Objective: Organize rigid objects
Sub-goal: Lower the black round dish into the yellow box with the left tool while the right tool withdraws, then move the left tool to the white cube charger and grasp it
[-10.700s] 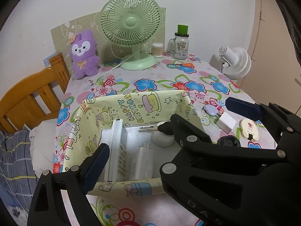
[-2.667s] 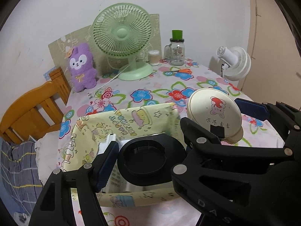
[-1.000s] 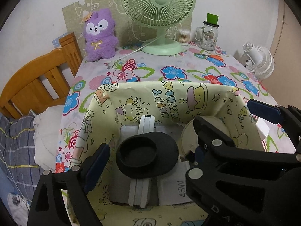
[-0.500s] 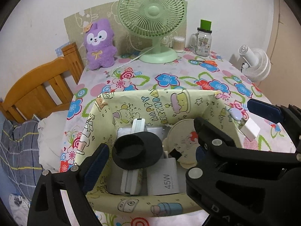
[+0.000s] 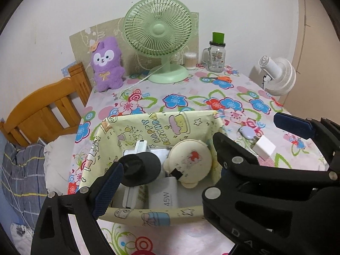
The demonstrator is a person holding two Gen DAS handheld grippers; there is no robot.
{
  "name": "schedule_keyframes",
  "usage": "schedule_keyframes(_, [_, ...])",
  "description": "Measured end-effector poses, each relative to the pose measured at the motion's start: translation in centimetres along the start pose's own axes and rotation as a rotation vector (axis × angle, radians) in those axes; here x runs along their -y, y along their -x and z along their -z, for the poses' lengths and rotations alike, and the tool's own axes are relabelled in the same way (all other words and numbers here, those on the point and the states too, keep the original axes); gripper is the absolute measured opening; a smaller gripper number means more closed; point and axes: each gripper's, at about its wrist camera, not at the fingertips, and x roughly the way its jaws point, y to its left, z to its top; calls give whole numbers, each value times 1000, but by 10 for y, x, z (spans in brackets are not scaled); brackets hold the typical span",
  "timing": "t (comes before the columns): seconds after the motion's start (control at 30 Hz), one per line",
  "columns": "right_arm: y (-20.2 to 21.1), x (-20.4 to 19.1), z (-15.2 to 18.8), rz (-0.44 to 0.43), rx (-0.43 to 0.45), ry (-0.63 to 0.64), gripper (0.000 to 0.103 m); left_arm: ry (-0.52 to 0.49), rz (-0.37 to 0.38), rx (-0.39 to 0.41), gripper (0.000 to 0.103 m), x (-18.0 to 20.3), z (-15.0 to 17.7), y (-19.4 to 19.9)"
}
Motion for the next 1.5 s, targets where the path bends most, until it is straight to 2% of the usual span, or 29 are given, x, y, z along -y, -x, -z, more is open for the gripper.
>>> schedule_keyframes(0.73, [48, 48, 19, 31, 63, -26, 86, -47, 20, 50, 95, 55, 3, 34])
schedule_keyframes(1.5, [67, 106, 47, 74, 79, -72, 86, -90, 84, 64, 95, 118, 10, 39])
